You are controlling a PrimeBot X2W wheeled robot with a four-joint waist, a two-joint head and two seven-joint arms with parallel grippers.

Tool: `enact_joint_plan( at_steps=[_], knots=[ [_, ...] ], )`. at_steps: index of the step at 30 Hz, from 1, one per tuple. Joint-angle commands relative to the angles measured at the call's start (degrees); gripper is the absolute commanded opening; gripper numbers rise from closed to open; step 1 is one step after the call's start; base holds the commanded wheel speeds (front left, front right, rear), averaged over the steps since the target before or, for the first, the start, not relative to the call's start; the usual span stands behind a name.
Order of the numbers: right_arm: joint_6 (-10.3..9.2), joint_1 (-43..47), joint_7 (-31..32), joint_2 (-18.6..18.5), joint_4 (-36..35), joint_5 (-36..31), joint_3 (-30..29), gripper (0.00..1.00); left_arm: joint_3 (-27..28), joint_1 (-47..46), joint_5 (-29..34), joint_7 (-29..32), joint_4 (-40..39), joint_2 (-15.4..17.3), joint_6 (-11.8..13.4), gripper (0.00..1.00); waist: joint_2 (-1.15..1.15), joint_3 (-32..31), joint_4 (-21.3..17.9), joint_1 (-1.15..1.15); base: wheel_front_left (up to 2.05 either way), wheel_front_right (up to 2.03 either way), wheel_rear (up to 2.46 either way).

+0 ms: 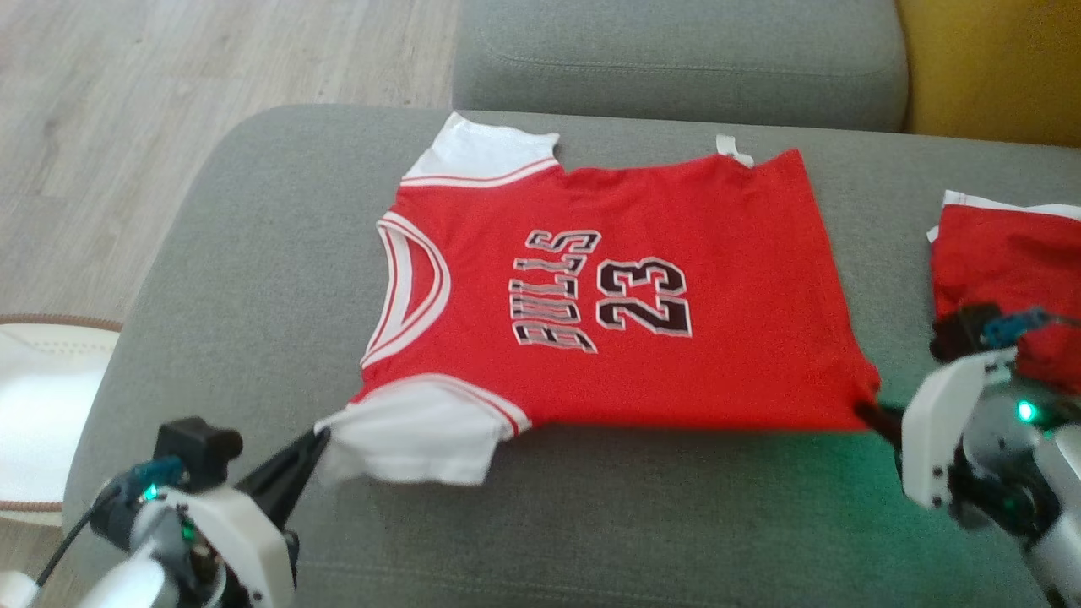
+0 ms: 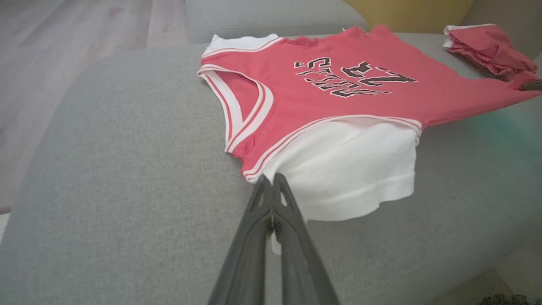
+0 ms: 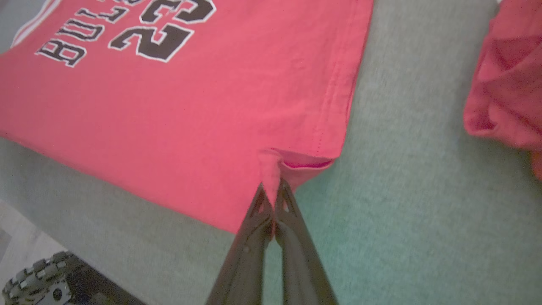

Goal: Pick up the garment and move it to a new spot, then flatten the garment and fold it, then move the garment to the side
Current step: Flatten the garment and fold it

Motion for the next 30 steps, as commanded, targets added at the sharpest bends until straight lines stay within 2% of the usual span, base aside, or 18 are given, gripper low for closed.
enact_joint_plan(
  at_steps=[1, 5, 9, 13, 20, 30],
  knots=[
    [0.22, 0.7, 1.66, -2.56, -3.03, 0.53, -0.74, 0.0, 2.59, -1.65, -0.72, 0.82, -2.93, 3.11, 0.47, 0.0, -0.01, -0.13, 0.29, 0.01, 0.0, 0.0, 0.0],
    [0.22, 6.03, 9.23, -4.13, -10.31, 0.94, -5.25, 0.0, 2.64, 0.82, -1.98, 4.35, -9.57, 5.48, 1.28, 0.0, -0.01, 0.55, 0.95, 0.01, 0.0, 0.0, 0.0],
    [0.22, 6.47, 12.03, -2.51, -15.02, -1.28, -10.73, 0.0, 3.76, -0.17, -1.94, 4.85, -12.1, 5.99, 2.78, 0.0, -0.01, 2.23, 1.14, 0.01, 0.0, 0.0, 0.0],
    [0.22, 4.81, 15.29, -0.06, -17.85, -3.9, -14.19, 0.0, 4.41, -3.05, -1.63, 5.57, -12.41, 6.23, 3.05, 0.0, -0.01, 4.46, 1.09, 0.01, 0.0, 0.0, 0.0],
    [0.22, 0.09, 18.33, 2.79, -18.33, -8.72, -16.29, 0.0, 4.13, -9.76, 0.11, 6.84, -9.8, 6.67, 2.2, 0.0, -0.01, 8.87, 0.61, 0.01, 0.0, 0.0, 0.0],
    [0.22, -6.91, 17.76, 4.17, -14.74, -12.45, -15.14, 0.0, 1.58, -20.22, 1.14, 8.9, -3.22, 5.77, 0.07, 0.0, -0.01, 14.39, -0.51, 0.01, 0.0, 0.0, 0.0]
  ],
)
